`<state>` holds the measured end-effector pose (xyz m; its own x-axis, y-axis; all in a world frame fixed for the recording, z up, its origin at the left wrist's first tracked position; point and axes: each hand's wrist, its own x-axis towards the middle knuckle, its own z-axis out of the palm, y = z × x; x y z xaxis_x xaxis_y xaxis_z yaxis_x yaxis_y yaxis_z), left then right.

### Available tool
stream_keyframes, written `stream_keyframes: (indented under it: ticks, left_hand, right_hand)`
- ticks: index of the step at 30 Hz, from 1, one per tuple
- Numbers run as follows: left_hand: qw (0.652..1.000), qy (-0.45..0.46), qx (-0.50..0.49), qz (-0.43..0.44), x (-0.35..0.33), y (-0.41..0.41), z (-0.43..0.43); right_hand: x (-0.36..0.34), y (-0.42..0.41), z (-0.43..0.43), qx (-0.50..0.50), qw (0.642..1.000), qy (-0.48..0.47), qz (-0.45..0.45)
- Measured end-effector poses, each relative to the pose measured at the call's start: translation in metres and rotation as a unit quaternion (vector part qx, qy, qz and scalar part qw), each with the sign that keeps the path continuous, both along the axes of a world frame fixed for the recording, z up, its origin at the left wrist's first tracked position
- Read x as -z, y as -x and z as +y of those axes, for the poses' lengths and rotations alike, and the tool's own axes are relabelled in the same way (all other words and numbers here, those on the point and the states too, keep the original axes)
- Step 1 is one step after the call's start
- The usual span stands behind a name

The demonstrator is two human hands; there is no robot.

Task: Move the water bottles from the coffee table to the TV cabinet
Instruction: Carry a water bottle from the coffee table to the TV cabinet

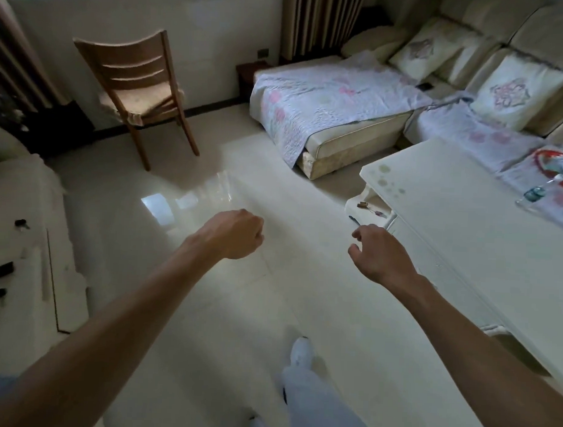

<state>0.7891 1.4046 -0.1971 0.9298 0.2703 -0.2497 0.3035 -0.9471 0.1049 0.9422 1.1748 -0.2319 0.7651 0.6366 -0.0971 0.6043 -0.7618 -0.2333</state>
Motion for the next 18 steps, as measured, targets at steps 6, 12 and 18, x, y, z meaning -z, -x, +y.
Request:
stream_keyframes:
  ticks: [6,12,18]
  left_hand:
    - [0.999,-0.034,0.027,0.024,0.007,-0.093,0.054]
    - [0.997,-0.069,0.017,0.026,-0.013,-0.200,0.120]
    - [0.996,-0.081,0.021,0.037,-0.014,-0.292,0.176]
  right_hand:
    - [0.017,-0.086,0.052,0.021,1.000,-0.003,0.022]
    - [0.019,-0.197,0.125,0.019,0.999,-0.006,0.029]
    - [0.009,-0.291,0.178,0.011,1.000,-0.005,0.007]
